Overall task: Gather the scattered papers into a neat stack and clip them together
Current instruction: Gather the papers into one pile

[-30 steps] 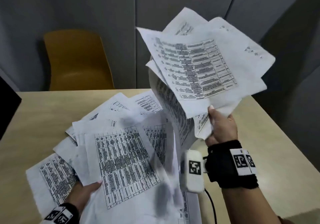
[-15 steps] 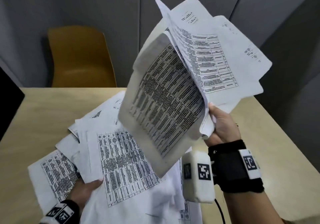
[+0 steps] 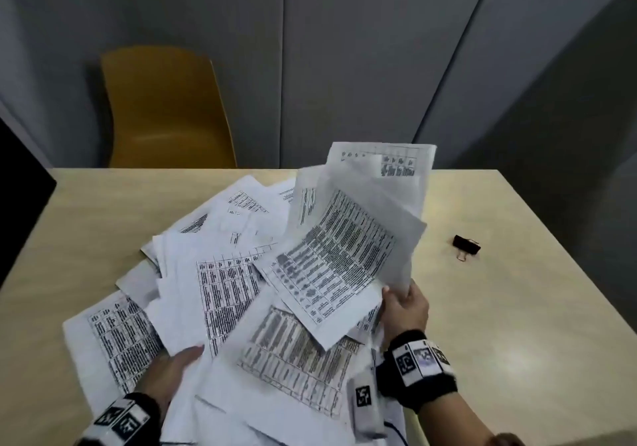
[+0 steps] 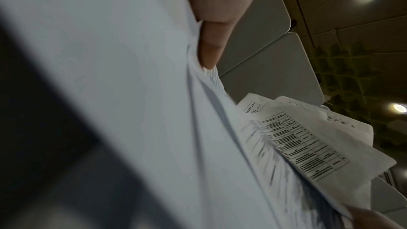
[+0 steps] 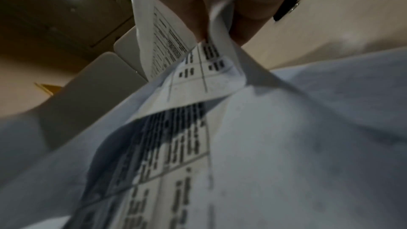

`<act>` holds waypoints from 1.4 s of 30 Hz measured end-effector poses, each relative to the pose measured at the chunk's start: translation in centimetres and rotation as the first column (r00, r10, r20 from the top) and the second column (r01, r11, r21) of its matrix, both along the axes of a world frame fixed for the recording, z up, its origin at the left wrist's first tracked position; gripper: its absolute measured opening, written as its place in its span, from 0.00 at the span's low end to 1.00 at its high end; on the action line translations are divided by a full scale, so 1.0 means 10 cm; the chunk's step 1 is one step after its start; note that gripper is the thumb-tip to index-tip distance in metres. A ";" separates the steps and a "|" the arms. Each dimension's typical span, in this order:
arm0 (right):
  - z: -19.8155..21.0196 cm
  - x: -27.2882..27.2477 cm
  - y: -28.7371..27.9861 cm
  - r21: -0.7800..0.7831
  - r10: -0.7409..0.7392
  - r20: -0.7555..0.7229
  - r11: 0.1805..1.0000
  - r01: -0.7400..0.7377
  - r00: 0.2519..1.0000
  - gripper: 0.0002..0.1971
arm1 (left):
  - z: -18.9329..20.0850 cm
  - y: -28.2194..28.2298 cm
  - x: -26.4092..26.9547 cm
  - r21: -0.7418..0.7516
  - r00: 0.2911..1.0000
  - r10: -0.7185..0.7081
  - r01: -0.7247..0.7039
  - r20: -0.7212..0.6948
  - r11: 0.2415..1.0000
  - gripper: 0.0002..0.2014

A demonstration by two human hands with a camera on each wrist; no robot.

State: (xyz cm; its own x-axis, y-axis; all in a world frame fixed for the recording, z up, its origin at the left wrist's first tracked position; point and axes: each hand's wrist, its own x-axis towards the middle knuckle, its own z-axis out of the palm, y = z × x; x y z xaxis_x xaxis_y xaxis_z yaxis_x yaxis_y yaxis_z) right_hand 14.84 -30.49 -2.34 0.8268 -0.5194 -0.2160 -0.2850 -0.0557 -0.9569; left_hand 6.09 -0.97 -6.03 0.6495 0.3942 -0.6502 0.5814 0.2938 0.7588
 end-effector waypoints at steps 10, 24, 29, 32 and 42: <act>-0.23 0.24 -0.05 -0.127 0.312 -0.142 0.935 -0.330 0.939 0.16 | 0.05 -0.03 -0.03 0.166 0.982 -0.187 0.185 -0.005 0.969 0.15; -0.23 0.16 -0.22 -0.040 0.615 -0.483 0.695 -0.718 0.623 0.16 | 0.13 -0.10 -0.01 0.149 0.991 -0.123 0.131 -0.058 0.980 0.16; -0.32 -0.04 0.08 -0.226 0.563 -0.508 0.643 -0.732 0.652 0.20 | 0.12 -0.09 -0.06 0.103 0.987 -0.158 0.161 -0.037 0.982 0.22; -0.30 -0.11 0.20 -0.215 0.607 -0.508 0.598 -0.772 0.611 0.20 | 0.14 -0.11 -0.09 0.128 0.979 -0.174 0.187 -0.104 0.974 0.25; -0.24 -0.17 0.04 0.018 0.509 -0.087 0.861 -0.509 0.857 0.33 | 0.59 -0.17 -0.04 0.168 0.983 -0.163 0.146 0.087 0.975 0.11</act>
State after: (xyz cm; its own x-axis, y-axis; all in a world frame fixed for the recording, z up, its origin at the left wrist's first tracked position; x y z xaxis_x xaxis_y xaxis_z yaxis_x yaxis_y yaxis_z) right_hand 13.14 -30.08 -4.70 0.9546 -0.0327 -0.2960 -0.2958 -0.2205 -0.9294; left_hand 5.73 -2.67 -0.09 0.7691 0.3778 -0.5155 0.5290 0.0763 0.8452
